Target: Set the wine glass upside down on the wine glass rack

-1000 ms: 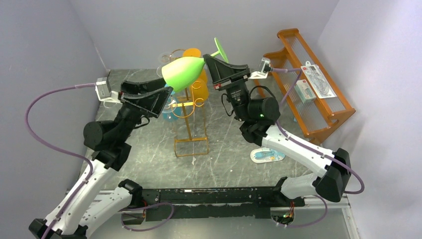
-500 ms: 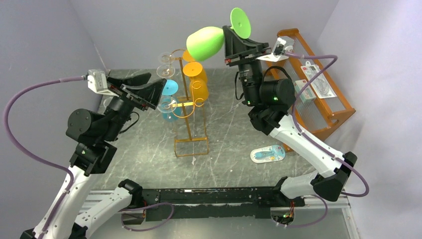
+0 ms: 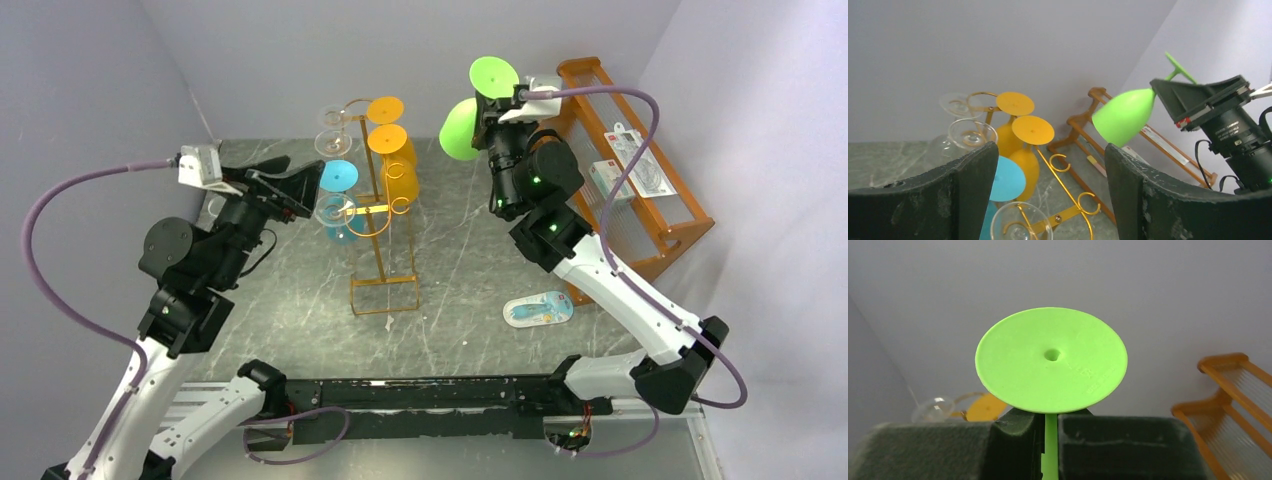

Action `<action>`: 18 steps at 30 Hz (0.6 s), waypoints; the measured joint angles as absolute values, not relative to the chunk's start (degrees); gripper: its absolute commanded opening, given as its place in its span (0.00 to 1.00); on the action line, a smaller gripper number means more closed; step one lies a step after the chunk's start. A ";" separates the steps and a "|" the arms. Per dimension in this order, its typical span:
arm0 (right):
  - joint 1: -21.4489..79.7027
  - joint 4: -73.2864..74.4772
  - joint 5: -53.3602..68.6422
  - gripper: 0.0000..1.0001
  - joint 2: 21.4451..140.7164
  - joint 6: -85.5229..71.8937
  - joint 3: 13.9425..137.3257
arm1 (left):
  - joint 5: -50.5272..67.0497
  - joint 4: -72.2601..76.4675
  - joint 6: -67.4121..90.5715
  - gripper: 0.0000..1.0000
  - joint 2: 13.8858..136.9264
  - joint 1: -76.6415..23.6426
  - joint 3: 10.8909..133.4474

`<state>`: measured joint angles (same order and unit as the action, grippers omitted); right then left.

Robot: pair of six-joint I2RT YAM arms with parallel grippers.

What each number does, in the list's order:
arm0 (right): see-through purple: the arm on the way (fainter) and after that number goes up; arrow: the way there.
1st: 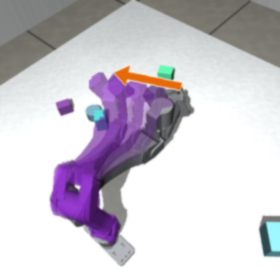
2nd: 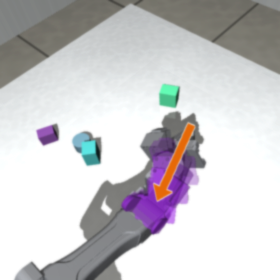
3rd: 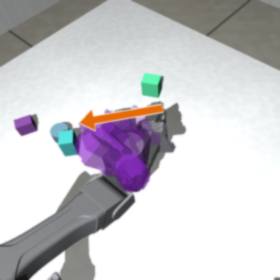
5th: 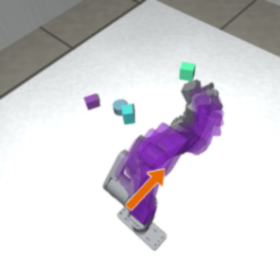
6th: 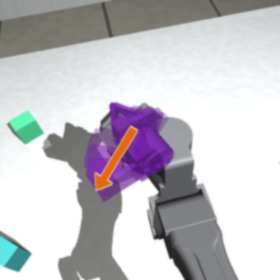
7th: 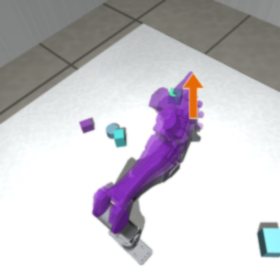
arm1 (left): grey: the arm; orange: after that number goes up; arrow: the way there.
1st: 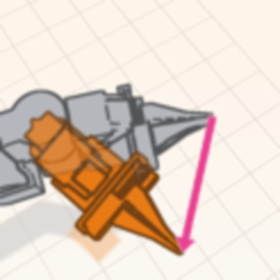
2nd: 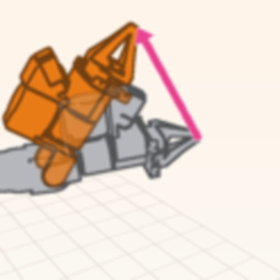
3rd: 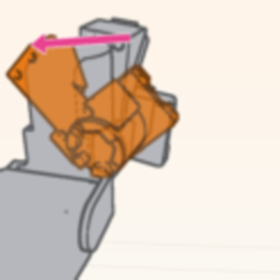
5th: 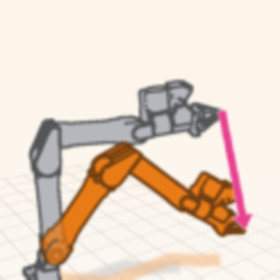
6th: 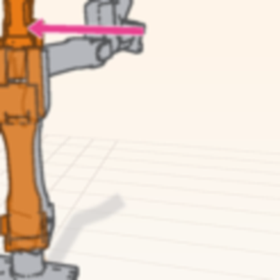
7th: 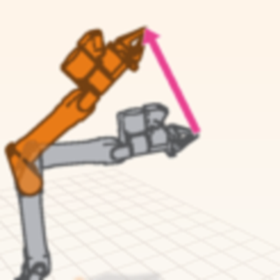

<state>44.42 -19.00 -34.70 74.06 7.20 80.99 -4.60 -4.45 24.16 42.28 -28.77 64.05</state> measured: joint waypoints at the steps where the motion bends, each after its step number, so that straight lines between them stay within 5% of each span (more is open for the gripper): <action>1: 44.40 -17.69 -34.85 0.00 73.67 7.60 80.49 | -5.17 -4.43 23.92 0.82 41.63 -28.77 63.64; 5: 44.29 -11.84 -33.63 0.00 72.99 8.93 78.87 | -7.18 -4.29 22.90 0.84 39.90 -28.77 63.00; 8: 44.29 -8.23 -31.73 0.00 73.10 9.26 77.19 | -8.19 -5.32 21.96 0.96 40.42 -28.77 64.05; 18: 42.11 -1.32 -11.00 0.00 72.84 9.34 70.11 | -10.74 -9.30 21.17 0.96 40.97 -28.77 64.77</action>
<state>42.11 -1.32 -11.00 72.84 9.34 70.11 -10.74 -9.30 21.17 40.97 -28.77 64.77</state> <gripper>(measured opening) 0.059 0.961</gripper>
